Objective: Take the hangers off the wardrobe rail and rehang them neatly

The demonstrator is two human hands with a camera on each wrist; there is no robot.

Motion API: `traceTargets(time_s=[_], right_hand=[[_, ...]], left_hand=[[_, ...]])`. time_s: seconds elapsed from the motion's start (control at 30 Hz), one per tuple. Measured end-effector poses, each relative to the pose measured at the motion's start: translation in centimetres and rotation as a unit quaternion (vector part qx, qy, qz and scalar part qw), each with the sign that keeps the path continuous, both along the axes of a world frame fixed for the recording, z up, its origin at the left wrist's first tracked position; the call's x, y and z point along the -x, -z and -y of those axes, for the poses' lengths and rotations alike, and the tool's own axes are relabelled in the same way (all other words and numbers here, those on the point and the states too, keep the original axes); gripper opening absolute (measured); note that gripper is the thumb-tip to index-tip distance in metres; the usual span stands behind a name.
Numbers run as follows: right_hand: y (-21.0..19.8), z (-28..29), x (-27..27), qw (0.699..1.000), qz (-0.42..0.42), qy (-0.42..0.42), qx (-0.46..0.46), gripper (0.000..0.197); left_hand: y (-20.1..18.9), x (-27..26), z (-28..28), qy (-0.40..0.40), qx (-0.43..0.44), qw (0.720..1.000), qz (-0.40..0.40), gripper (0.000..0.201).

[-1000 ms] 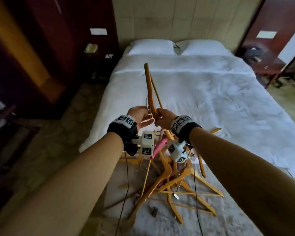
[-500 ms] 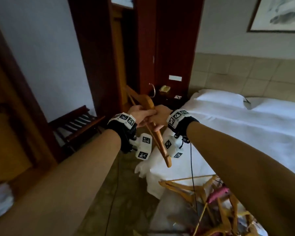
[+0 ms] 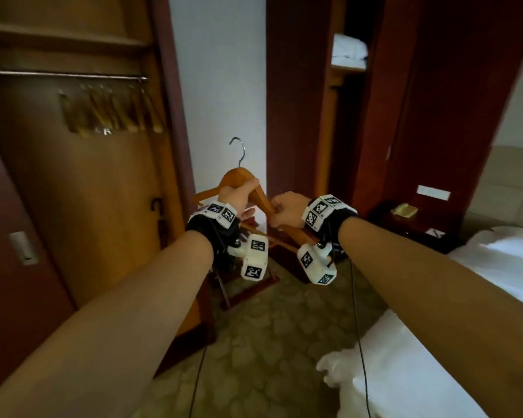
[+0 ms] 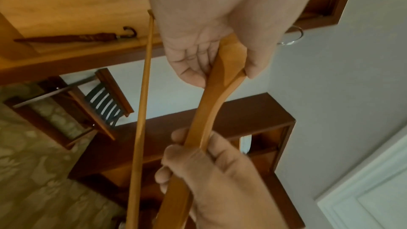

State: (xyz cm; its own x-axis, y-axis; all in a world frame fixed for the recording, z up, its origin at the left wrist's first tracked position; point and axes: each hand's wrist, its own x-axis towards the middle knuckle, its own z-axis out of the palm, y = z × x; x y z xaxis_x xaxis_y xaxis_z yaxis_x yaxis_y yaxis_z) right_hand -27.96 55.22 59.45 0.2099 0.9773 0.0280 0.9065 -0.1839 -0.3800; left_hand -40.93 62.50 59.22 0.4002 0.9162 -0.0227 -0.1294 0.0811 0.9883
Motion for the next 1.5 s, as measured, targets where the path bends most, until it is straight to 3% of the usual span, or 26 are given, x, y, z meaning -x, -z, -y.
traceTargets(time_s=[0.23,0.4,0.47,0.6,0.73,0.97,1.17,1.5], right_hand=[[-2.4,-8.4,-2.0,0.999,0.017,-0.035,0.011,0.011],[-3.4,-14.0,-0.9,0.988,-0.125,-0.086,0.024,0.008],[-3.8,-16.4,0.2,0.983,-0.141,-0.120,0.020,0.009],[-4.5,-22.0,2.5,0.983,-0.103,-0.151,-0.013,0.009],[-5.3,-27.6,5.0,0.984,-0.047,-0.167,-0.047,0.009],[-6.9,-37.6,8.9,0.983,-0.075,-0.158,-0.057,0.007],[-9.1,-44.4,11.9,0.976,-0.110,-0.110,-0.154,0.012],[-11.2,-53.9,14.1,0.964,-0.126,0.015,-0.233,0.024]], left_hand=[[-4.2,3.5,-8.3,-0.127,0.010,0.989,0.075,0.020],[-5.8,6.1,-13.3,-0.170,0.006,0.983,0.074,0.024],[-6.1,6.8,-15.1,-0.174,-0.010,0.983,0.057,0.025],[-6.5,8.1,-19.3,-0.143,-0.025,0.989,0.001,0.017],[-6.8,9.3,-24.5,-0.137,-0.063,0.988,-0.025,0.023],[-8.5,13.1,-35.3,-0.113,-0.094,0.986,-0.080,0.022],[-11.0,15.4,-42.7,-0.096,-0.181,0.971,-0.121,0.029],[-13.6,16.6,-51.4,-0.087,-0.236,0.958,-0.137,0.009]])
